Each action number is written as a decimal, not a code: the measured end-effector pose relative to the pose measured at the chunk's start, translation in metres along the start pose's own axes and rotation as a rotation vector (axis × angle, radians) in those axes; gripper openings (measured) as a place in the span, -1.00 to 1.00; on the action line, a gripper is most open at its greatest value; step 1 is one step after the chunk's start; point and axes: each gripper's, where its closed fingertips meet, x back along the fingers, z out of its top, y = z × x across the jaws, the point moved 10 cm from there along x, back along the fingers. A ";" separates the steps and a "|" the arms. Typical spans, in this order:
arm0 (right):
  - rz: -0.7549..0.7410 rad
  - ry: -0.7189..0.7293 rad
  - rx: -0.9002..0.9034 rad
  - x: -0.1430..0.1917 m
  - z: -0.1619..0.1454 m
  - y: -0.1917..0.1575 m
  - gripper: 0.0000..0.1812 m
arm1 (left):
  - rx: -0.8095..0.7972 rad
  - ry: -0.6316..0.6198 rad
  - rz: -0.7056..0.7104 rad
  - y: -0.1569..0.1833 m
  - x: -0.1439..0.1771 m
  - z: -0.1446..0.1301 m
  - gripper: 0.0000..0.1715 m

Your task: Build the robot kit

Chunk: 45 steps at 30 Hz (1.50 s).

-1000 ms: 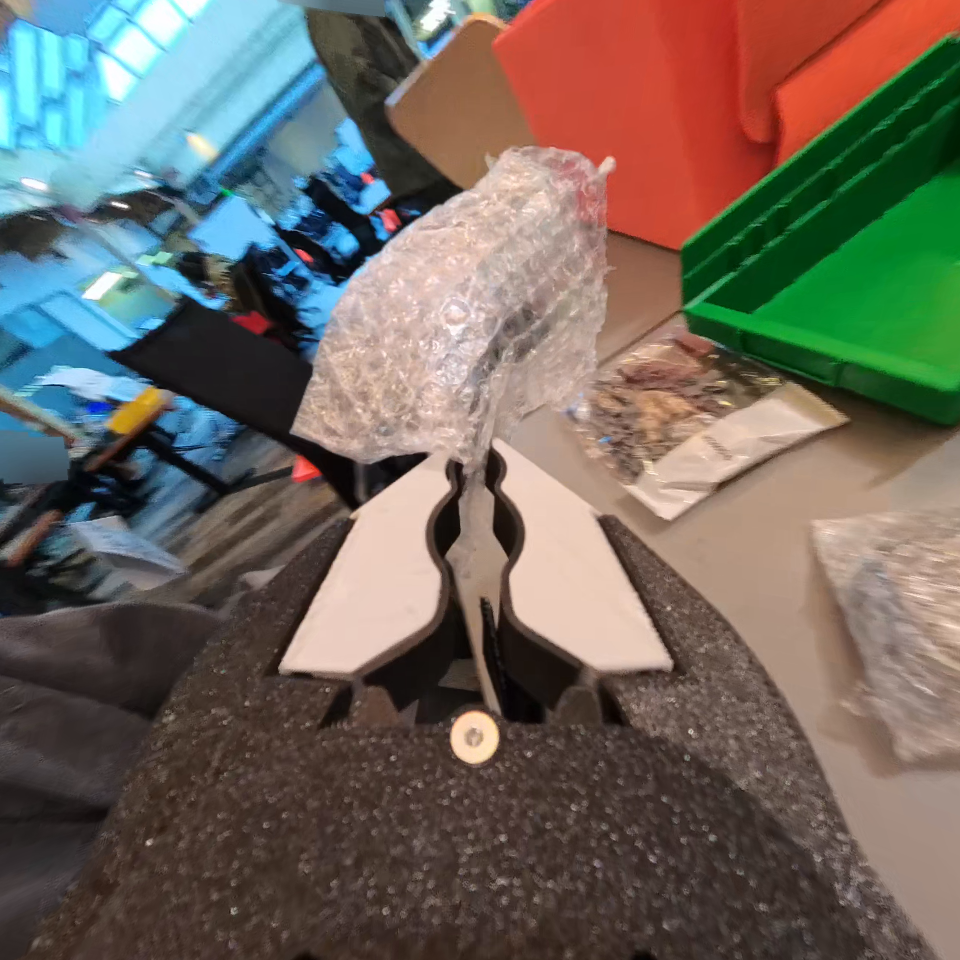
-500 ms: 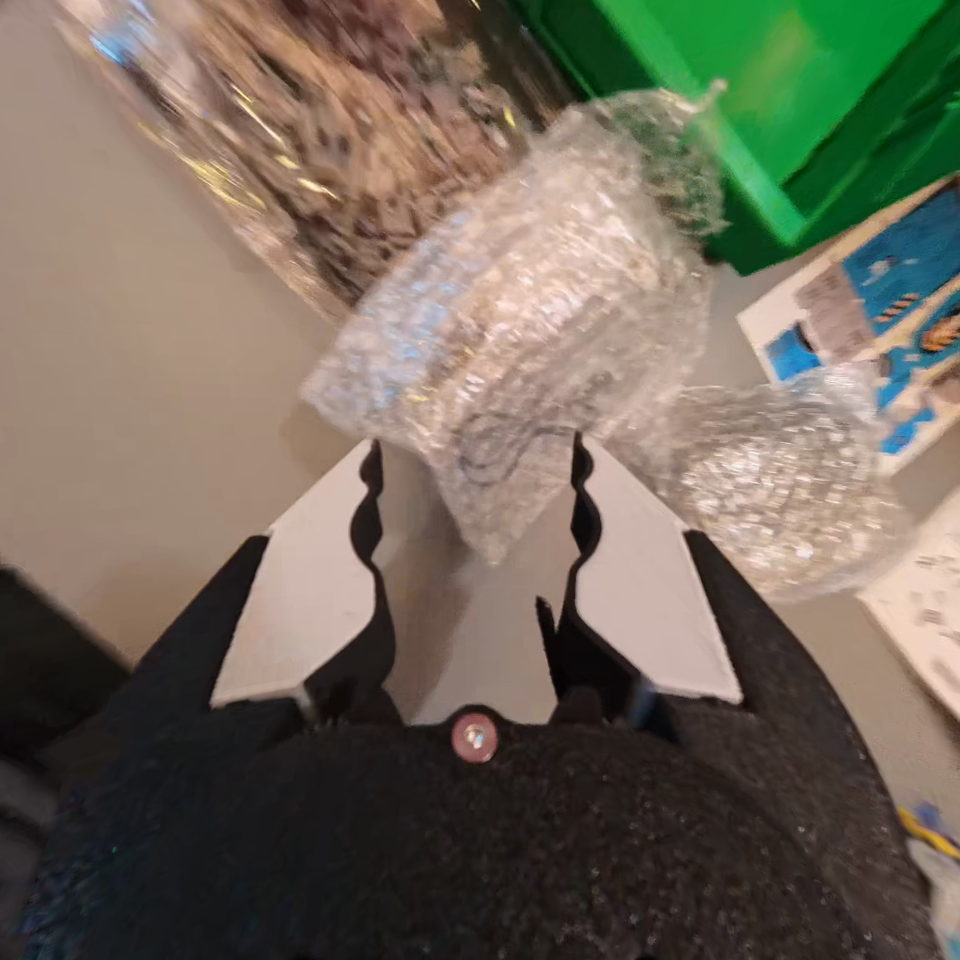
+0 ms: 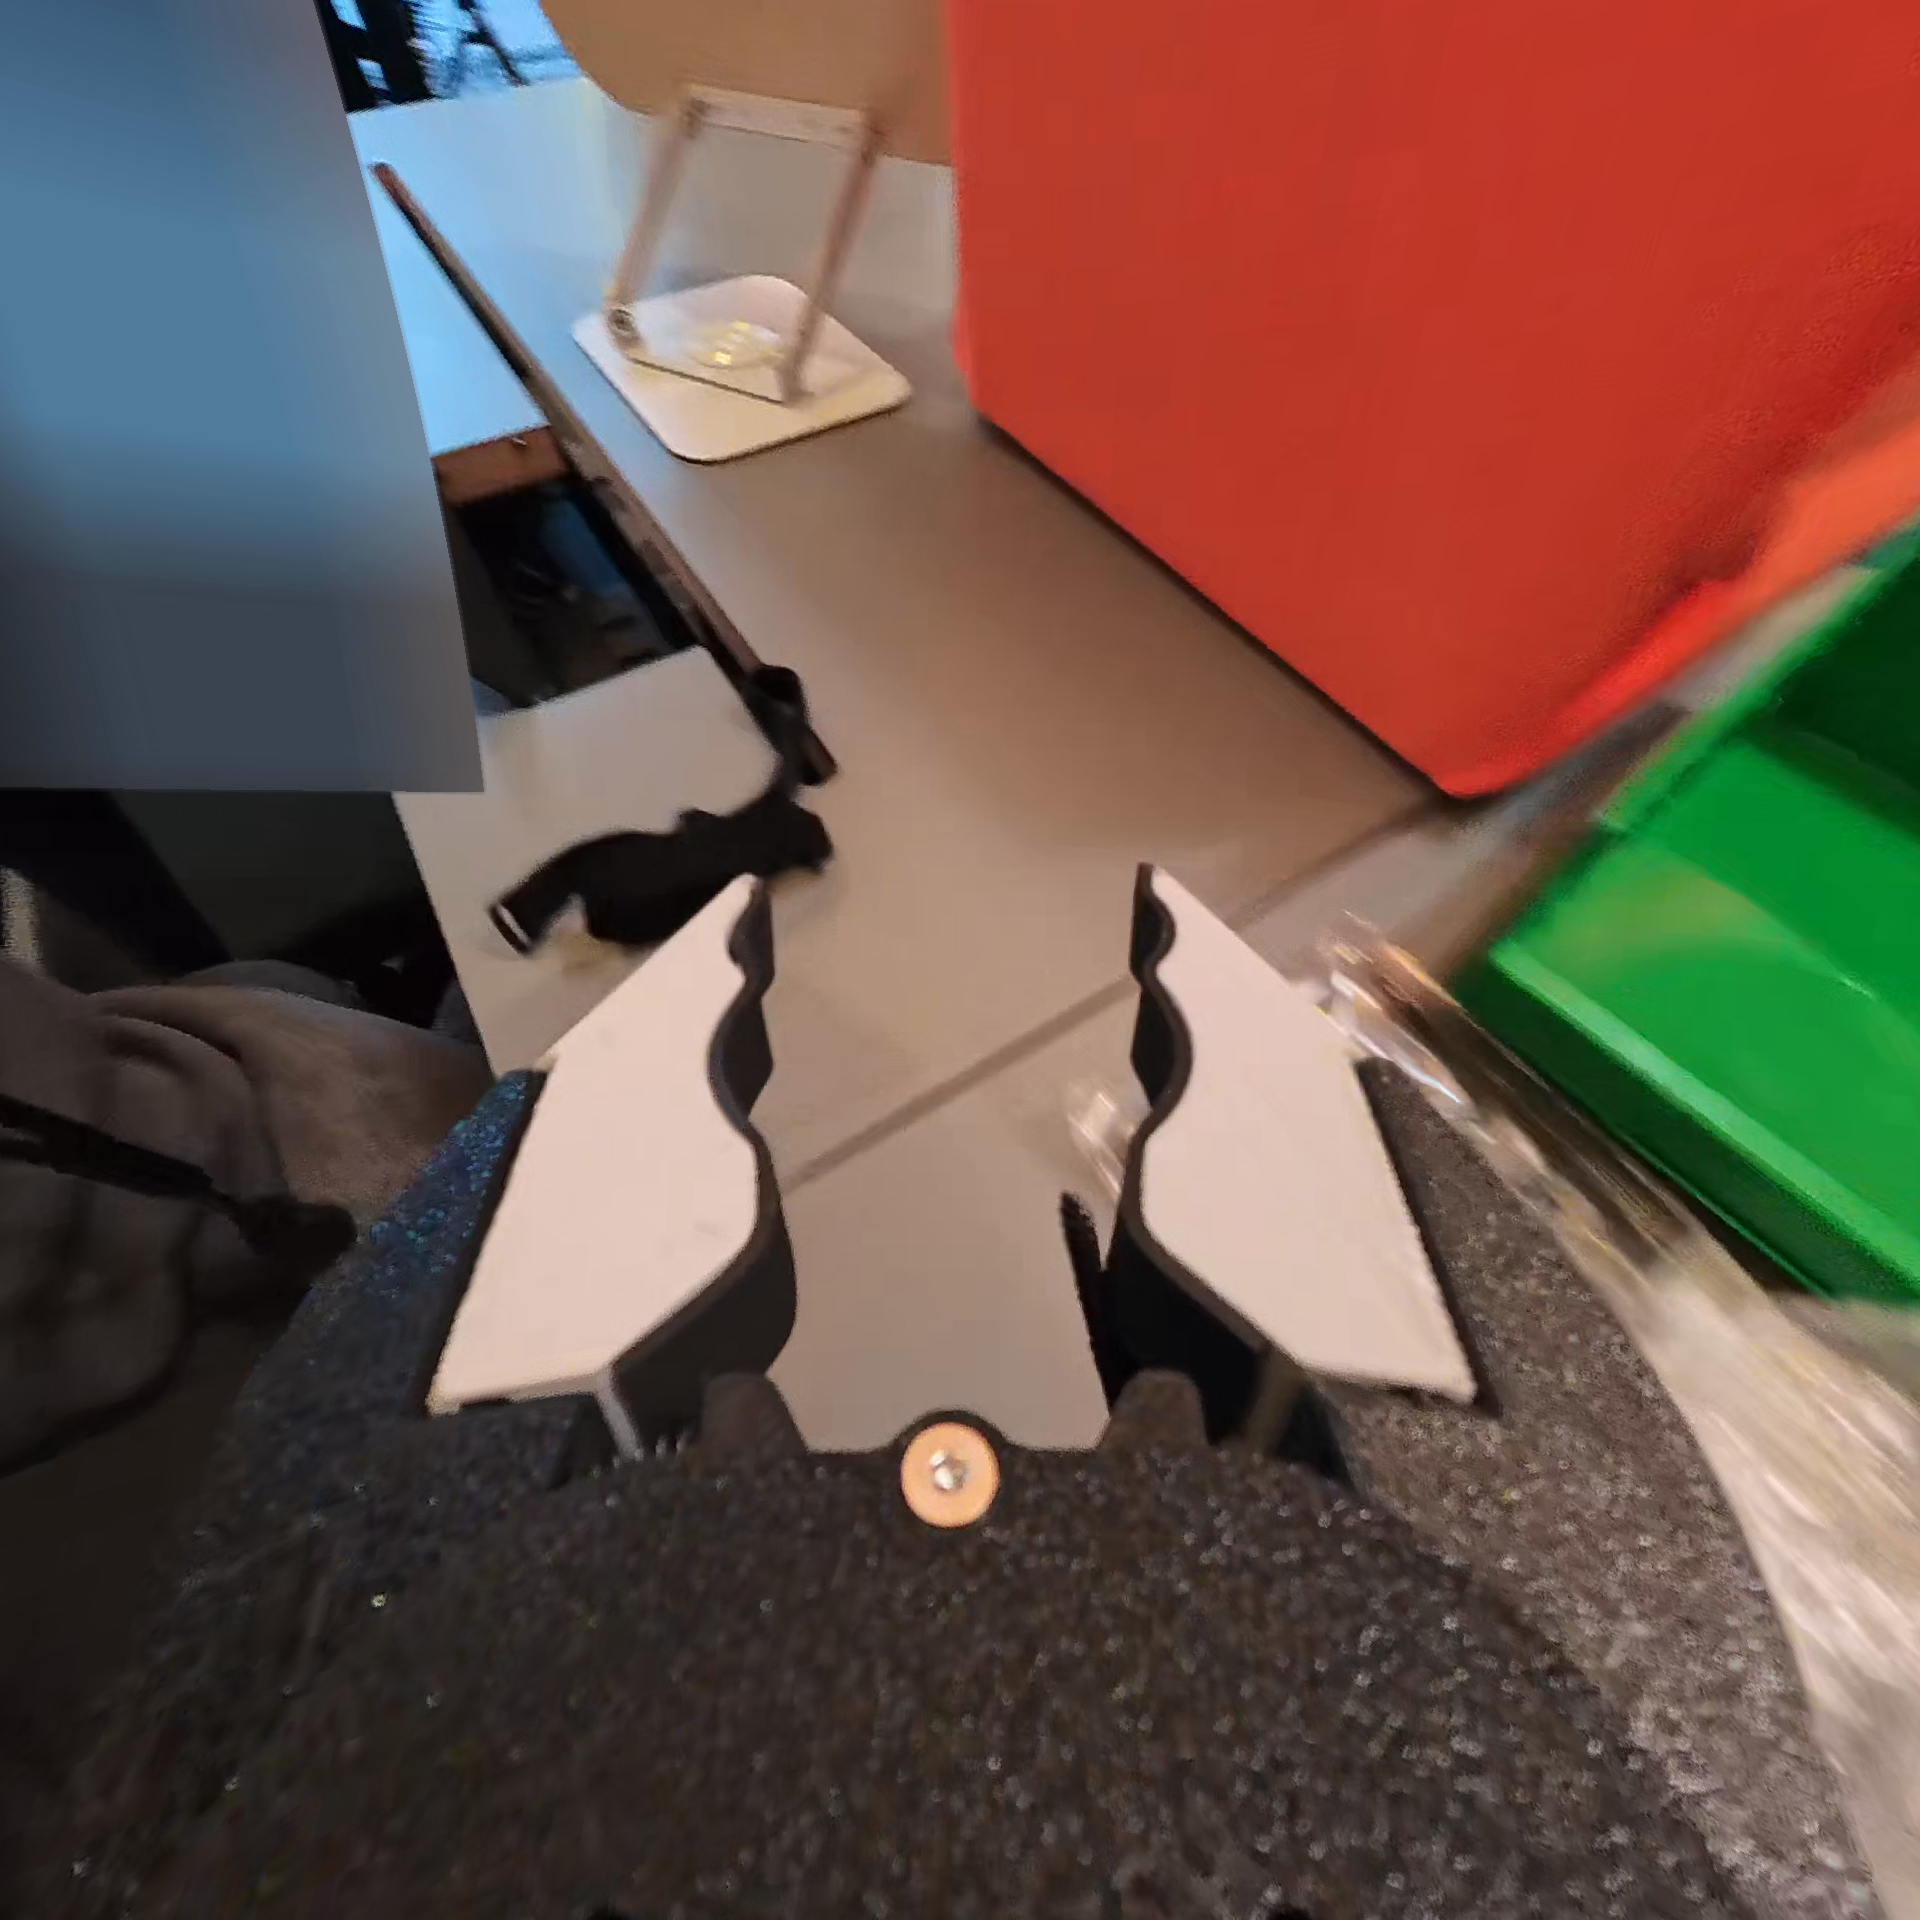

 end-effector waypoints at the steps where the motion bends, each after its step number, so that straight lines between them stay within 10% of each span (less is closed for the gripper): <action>1: 0.051 0.004 -0.001 -0.019 0.005 -0.010 -0.25 | 0.000 0.039 0.029 0.000 0.011 0.003 -0.61; 7: 0.290 -0.097 0.021 -0.139 0.013 -0.059 -0.25 | -0.113 0.237 0.088 0.034 0.079 0.006 -0.59; 15: 0.474 -0.164 0.081 -0.233 0.010 -0.100 -0.27 | -0.063 0.231 0.125 0.036 0.073 -0.012 -0.56; 25: 0.454 -0.267 0.082 -0.243 -0.018 -0.085 -0.33 | -0.032 0.167 -0.037 0.034 0.037 -0.027 -0.52; 31: 0.430 -0.268 0.078 -0.240 -0.020 -0.073 -0.39 | -0.126 0.423 -0.146 0.032 0.075 -0.008 -0.50; 37: 0.456 -0.259 0.024 -0.239 -0.020 -0.069 -0.39 | -0.104 0.201 -0.097 0.016 0.024 -0.019 -0.52; 45: 0.515 -0.240 -0.067 -0.239 -0.019 -0.062 -0.38 | -0.113 0.230 -0.179 0.023 0.001 -0.019 -0.51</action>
